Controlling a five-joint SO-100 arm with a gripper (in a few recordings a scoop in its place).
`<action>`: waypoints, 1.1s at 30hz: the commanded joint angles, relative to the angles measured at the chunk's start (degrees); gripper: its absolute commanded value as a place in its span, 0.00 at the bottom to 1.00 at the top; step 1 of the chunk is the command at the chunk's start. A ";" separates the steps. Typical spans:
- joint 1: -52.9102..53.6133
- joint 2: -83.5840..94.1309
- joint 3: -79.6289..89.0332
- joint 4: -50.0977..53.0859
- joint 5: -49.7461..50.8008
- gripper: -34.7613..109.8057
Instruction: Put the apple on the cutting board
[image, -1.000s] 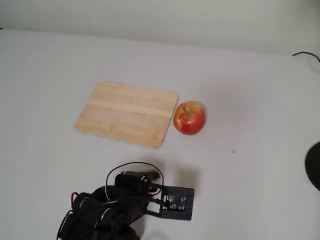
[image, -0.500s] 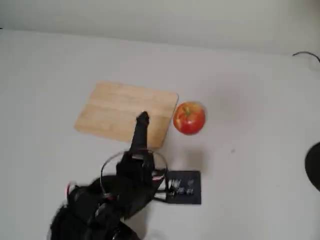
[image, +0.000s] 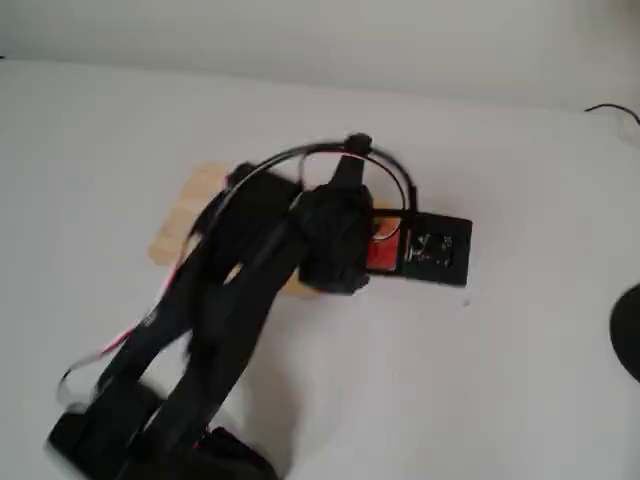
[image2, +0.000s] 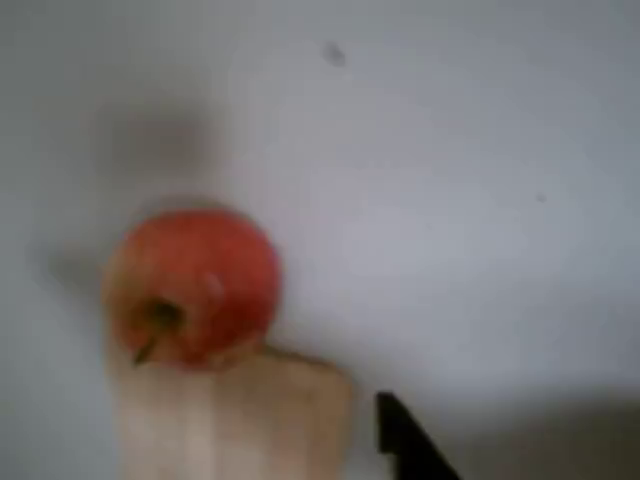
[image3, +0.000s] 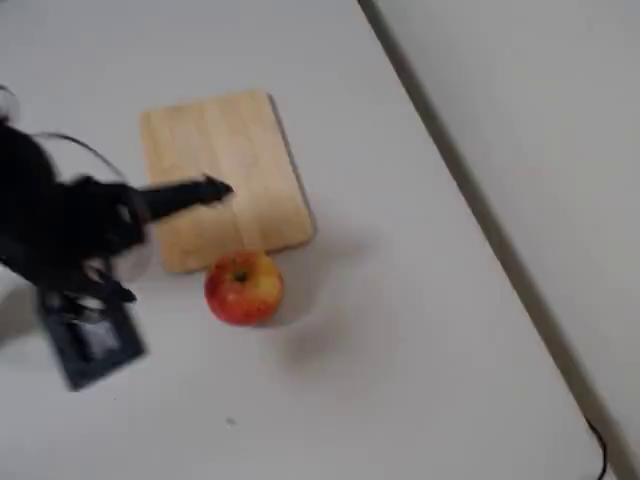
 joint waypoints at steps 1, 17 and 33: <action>-2.20 -8.61 -7.29 0.88 -0.35 0.75; -4.92 -35.33 -30.67 2.72 -0.35 0.67; -4.92 -45.53 -46.93 10.63 -0.18 0.27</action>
